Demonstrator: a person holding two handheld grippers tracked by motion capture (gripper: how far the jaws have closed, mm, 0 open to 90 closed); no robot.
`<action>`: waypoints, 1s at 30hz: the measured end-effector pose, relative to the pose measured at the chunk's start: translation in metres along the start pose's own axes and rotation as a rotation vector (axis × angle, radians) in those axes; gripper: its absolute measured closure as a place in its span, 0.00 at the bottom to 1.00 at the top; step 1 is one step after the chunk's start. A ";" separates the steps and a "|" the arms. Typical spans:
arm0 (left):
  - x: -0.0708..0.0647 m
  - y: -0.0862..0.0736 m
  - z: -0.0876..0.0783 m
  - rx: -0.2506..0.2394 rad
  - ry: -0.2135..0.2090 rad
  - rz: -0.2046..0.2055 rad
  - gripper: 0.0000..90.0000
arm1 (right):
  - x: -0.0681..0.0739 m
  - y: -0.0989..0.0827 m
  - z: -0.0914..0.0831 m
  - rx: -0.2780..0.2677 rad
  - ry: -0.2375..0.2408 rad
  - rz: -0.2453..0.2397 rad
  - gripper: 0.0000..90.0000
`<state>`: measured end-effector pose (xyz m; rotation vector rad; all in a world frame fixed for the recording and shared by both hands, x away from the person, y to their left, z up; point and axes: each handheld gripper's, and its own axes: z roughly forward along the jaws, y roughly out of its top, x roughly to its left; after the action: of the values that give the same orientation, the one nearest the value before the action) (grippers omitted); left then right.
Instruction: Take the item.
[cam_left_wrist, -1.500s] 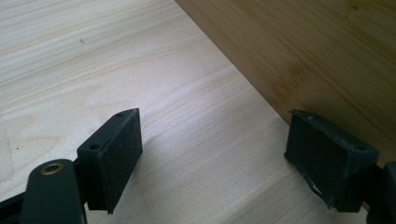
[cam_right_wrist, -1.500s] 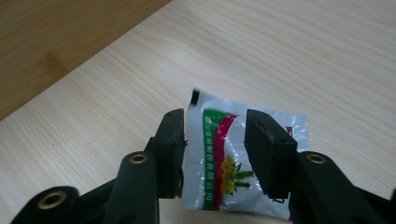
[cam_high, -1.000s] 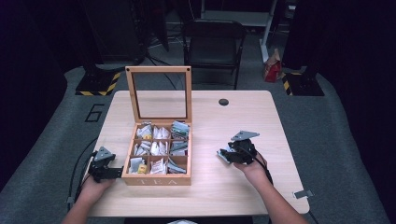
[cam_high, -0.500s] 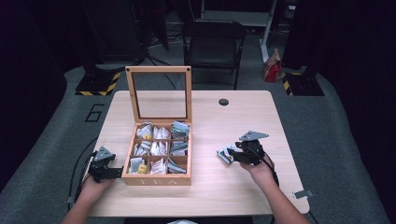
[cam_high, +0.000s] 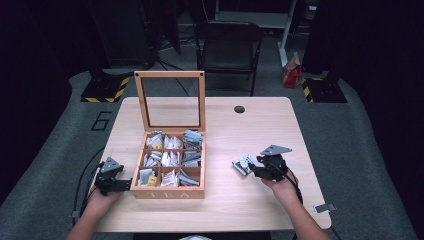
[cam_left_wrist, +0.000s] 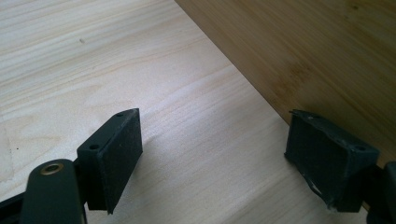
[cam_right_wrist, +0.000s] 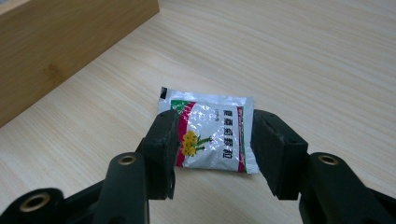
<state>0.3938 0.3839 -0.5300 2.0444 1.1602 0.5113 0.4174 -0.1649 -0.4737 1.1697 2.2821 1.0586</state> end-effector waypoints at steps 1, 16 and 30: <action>0.000 0.000 0.000 0.000 0.000 0.000 0.20 | 0.000 -0.002 0.000 -0.001 0.004 -0.001 0.57; 0.000 0.000 0.000 0.000 0.000 0.000 0.20 | -0.001 -0.021 0.007 0.052 -0.008 -0.013 0.58; 0.000 0.000 0.000 0.000 0.000 0.000 0.20 | 0.009 -0.022 0.012 0.063 0.004 -0.034 0.58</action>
<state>0.3938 0.3839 -0.5300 2.0445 1.1603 0.5111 0.4078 -0.1607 -0.4983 1.1503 2.3453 0.9838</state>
